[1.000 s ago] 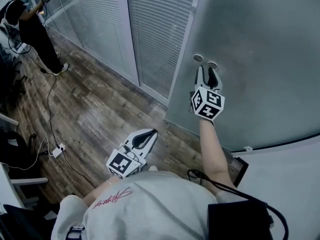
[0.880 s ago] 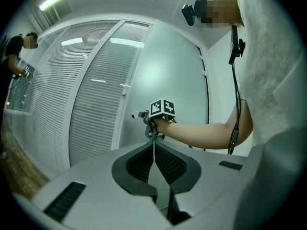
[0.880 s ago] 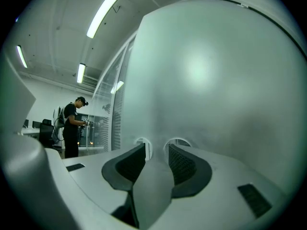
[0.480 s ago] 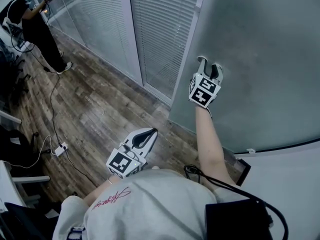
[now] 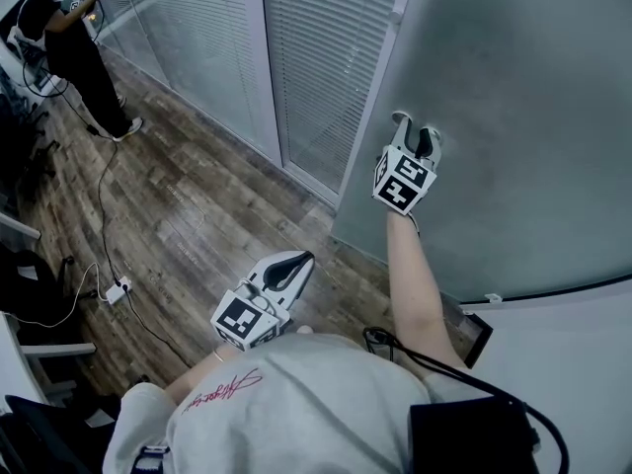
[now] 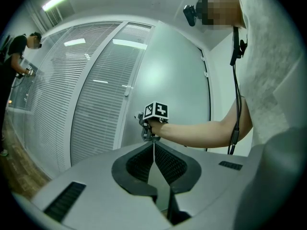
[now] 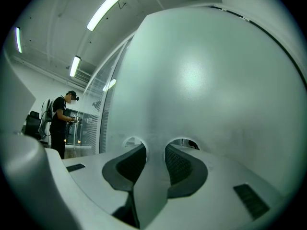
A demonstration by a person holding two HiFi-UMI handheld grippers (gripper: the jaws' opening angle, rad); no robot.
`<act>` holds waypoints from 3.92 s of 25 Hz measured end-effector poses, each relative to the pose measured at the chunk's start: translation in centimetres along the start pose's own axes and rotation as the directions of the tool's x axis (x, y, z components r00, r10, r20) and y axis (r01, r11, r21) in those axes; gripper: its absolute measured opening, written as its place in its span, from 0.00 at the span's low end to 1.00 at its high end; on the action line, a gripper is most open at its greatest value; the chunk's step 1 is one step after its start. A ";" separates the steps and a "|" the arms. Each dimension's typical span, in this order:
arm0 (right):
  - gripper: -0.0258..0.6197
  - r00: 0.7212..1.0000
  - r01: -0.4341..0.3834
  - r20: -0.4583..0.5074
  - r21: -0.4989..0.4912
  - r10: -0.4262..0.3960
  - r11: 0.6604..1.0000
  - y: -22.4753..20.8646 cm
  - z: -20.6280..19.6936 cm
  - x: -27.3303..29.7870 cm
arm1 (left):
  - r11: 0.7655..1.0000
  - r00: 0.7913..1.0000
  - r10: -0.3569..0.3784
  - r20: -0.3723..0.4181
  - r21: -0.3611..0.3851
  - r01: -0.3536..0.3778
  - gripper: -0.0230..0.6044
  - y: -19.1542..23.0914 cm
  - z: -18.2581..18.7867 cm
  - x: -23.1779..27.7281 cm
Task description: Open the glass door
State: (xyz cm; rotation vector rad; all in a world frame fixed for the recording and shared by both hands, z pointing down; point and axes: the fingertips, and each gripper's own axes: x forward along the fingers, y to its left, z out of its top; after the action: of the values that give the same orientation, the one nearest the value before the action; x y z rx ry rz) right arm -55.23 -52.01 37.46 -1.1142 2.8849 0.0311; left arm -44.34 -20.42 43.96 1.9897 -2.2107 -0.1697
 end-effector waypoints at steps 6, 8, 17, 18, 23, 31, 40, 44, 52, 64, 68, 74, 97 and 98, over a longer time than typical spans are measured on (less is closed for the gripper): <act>0.24 1.000 -0.022 0.006 0.000 0.022 1.000 0.2 0.1 -1.1 | 1.000 1.000 -0.005 0.003 0.000 0.005 0.07 -0.9 -0.3 -0.2; 0.24 0.999 -0.032 0.004 0.000 0.032 0.999 0.2 0.0 -1.5 | 1.000 1.000 -0.004 0.002 0.000 0.004 0.07 -1.2 -0.5 -0.3; 0.24 0.998 -0.059 -0.006 0.009 0.059 0.998 1.1 0.0 -4.2 | 0.999 0.999 -0.038 0.023 0.012 0.038 0.07 -2.9 -0.1 -0.8; 0.24 0.998 -0.061 -0.005 0.009 0.061 0.998 1.2 0.0 -4.4 | 0.999 0.999 -0.041 0.022 0.012 0.041 0.07 -3.1 -0.1 -1.0; 0.24 0.998 -0.061 -0.006 0.007 0.062 0.998 1.9 0.1 -6.2 | 0.999 0.999 -0.047 0.021 0.007 0.047 0.08 -3.5 -0.3 -2.4; 0.24 0.998 -0.068 -0.004 0.008 0.068 0.998 2.2 0.2 -9.6 | 0.999 0.998 -0.054 0.015 -0.010 0.054 0.07 -5.2 -0.8 -5.7; 0.24 0.997 -0.071 0.002 0.004 0.071 0.997 2.9 0.5 -14.1 | 0.997 0.997 -0.073 0.021 0.006 0.073 0.07 -6.8 -1.3 -9.8; 0.24 0.998 -0.059 -0.006 0.003 0.059 0.998 3.1 0.6 -16.2 | 0.995 0.995 -0.094 0.030 0.020 0.094 0.08 -7.7 -1.7 -11.2; 0.24 0.999 -0.052 -0.008 -0.005 0.052 0.999 3.5 0.8 -21.0 | 0.990 0.990 -0.139 0.001 -0.007 0.139 0.07 -10.3 -2.1 -14.6; 0.24 0.998 -0.065 -0.012 -0.010 0.065 0.998 3.5 1.3 -27.8 | 0.974 0.974 -0.225 -0.001 0.019 0.225 0.08 -14.5 -2.4 -17.9; 0.24 0.997 -0.068 -0.022 -0.004 0.068 0.998 3.1 1.4 -30.3 | 0.966 0.966 -0.258 0.001 0.026 0.258 0.07 -15.8 -2.8 -18.9; 0.24 0.997 -0.069 -0.030 -0.012 0.068 0.998 2.7 1.6 -33.9 | 0.958 0.958 -0.286 -0.008 0.023 0.286 0.08 -16.9 -2.8 -20.3; 0.24 0.986 -0.168 -0.015 -0.010 0.167 0.986 0.1 2.2 -48.3 | 0.948 0.950 -0.311 0.024 0.077 0.309 0.07 -23.0 -2.5 -20.1; 0.24 0.985 -0.174 -0.015 -0.009 0.174 0.985 -0.1 2.2 -49.0 | 0.947 0.949 -0.313 0.025 0.080 0.310 0.07 -23.6 -2.7 -20.1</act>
State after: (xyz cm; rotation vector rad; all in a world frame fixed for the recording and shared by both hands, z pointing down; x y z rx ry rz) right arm -18.91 -19.12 37.89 -0.8634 2.9888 0.0451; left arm -18.76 -2.89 41.16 2.3873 -1.9342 -0.1650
